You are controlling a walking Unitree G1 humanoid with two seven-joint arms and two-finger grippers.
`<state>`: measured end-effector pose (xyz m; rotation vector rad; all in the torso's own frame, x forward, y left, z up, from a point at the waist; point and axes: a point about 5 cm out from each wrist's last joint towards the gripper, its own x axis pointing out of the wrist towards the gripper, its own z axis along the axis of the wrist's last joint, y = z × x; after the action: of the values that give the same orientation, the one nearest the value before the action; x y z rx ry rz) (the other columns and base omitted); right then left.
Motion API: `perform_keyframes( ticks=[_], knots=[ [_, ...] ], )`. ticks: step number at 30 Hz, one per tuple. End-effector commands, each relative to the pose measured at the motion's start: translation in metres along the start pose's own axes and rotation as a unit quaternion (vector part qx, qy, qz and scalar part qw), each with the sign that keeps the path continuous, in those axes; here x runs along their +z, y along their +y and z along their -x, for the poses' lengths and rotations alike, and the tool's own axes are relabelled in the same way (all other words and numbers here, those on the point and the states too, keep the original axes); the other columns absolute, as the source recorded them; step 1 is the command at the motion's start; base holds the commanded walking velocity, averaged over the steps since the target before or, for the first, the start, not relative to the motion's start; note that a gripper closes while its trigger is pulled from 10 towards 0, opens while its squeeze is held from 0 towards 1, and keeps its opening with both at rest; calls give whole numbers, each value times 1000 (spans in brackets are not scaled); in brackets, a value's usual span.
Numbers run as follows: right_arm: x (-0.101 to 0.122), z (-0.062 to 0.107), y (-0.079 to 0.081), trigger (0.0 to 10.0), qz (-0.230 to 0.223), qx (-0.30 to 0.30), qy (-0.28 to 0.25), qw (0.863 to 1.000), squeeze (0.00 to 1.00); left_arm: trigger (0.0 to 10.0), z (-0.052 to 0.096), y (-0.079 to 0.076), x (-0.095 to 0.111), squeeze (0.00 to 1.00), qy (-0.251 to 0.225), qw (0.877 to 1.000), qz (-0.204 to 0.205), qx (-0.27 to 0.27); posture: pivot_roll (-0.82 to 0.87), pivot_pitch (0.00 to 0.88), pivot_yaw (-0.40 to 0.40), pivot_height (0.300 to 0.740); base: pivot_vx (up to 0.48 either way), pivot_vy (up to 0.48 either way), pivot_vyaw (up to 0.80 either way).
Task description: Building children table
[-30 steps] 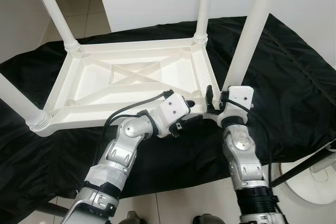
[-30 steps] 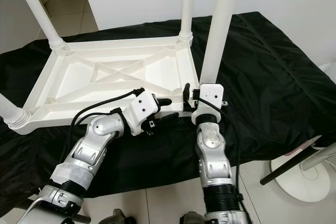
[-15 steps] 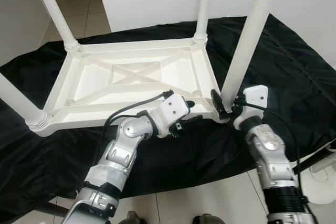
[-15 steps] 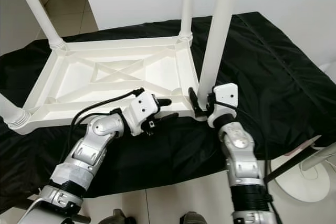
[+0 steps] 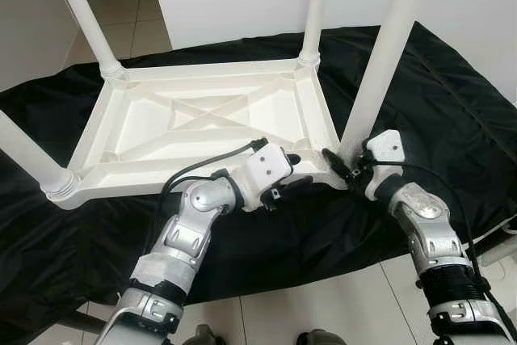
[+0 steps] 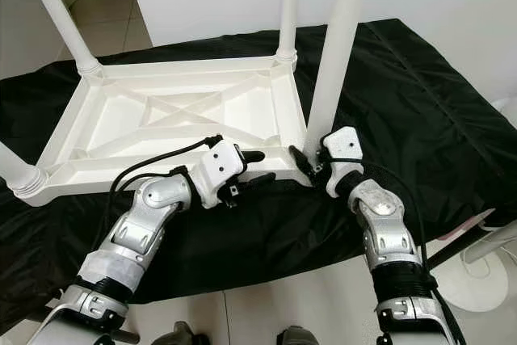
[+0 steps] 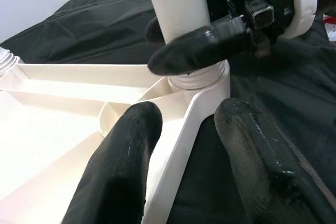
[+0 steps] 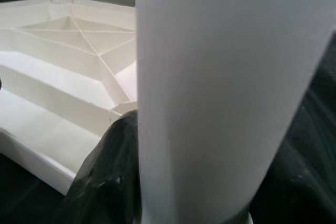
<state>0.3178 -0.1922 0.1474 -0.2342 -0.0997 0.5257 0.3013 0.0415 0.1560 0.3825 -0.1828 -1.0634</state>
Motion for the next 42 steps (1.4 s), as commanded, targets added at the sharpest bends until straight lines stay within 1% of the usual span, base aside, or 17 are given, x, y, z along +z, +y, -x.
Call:
perform_keyframes(
  ticks=[1,5,6,7,8,18,20,21,23,24,26,29,30,31,35,37,42],
  knots=[
    [1,-2,3,0,28,20,6,999,0,10000,2,7,-1,0,4,998,-1,65,-137,25,72,740,0,0,0],
    [-1,-2,2,0,25,23,4,999,0,10000,1,5,-1,0,6,998,-4,65,-133,30,67,740,0,0,0],
    [-2,-2,2,1216,24,22,3,999,0,10000,1,5,-1,0,7,998,-4,65,-133,30,67,740,0,0,0],
    [-2,-2,3,9020,24,18,3,1000,0,10000,0,4,-1,0,6,998,-4,65,-133,39,65,740,0,0,0],
    [-2,-3,4,10000,8,11,-4,1000,0,10000,0,4,-1,0,6,998,-3,65,-133,39,65,740,0,0,0],
    [8,-5,8,10000,-49,-82,-41,995,0,10000,1,4,-2,0,8,998,-2,70,-135,54,52,740,0,0,0],
    [9,-5,9,10000,-57,-102,-45,992,0,10000,1,4,-2,0,9,997,-3,70,-135,54,52,740,0,0,0],
    [9,-4,10,10000,-66,-145,-47,986,0,10000,1,4,-2,0,10,997,-3,72,-132,60,49,740,0,0,0],
    [9,-4,10,10000,-66,-145,-47,986,0,10000,1,4,-2,0,10,997,-3,72,-132,60,49,740,0,0,0],
    [9,-2,11,10000,-73,-185,-48,979,0,10000,2,4,-2,0,10,997,-2,74,-129,66,44,740,0,0,0],
    [9,-2,11,10000,-73,-185,-48,979,0,10000,2,4,-2,0,10,997,-2,74,-129,66,44,740,0,0,0],
    [5,0,22,10000,-83,-336,-13,938,0,10000,3,4,-3,0,11,997,0,77,-131,72,45,740,0,0,0],
    [5,0,22,10000,-83,-336,-13,938,0,10000,3,4,-3,0,11,997,0,77,-131,72,45,740,0,0,0],
    [6,-2,30,10000,-89,-362,-7,928,0,10000,3,4,-2,0,11,997,1,77,-130,76,43,740,0,0,0],
    [7,-4,36,10000,-97,-375,-5,922,0,10000,3,4,-2,0,10,997,1,78,-130,76,43,740,0,0,0],
    [14,-11,47,10000,-104,-361,-15,927,0,10000,3,4,-2,0,9,997,2,77,-130,77,44,740,0,0,0],
    [18,-13,49,10000,-99,-349,-19,932,0,10000,2,3,-2,0,9,997,3,76,-135,78,45,740,0,0,0]
  ],
)
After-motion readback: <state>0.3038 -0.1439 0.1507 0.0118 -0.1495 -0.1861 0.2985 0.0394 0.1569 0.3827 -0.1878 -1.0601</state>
